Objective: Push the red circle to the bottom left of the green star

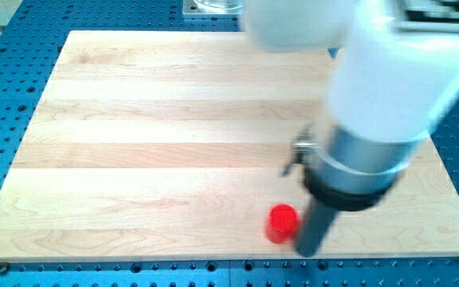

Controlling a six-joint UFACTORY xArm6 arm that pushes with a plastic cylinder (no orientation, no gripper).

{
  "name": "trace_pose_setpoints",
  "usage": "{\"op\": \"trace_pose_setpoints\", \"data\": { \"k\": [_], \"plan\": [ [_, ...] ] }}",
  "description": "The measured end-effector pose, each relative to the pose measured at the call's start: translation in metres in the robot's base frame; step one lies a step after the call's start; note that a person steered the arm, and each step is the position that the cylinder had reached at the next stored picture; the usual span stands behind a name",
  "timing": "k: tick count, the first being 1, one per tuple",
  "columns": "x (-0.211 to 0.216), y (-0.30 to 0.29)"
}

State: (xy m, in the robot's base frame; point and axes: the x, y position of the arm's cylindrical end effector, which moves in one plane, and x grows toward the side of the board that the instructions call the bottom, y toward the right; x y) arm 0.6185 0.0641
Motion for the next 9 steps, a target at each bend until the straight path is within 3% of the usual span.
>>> {"op": "trace_pose_setpoints", "data": {
  "k": [3, 4, 6, 7, 8, 9],
  "plan": [
    [-0.042, -0.134],
    [-0.061, -0.111],
    [-0.043, 0.022],
    [-0.039, -0.067],
    [-0.067, -0.083],
    [-0.081, -0.041]
  ]
}}
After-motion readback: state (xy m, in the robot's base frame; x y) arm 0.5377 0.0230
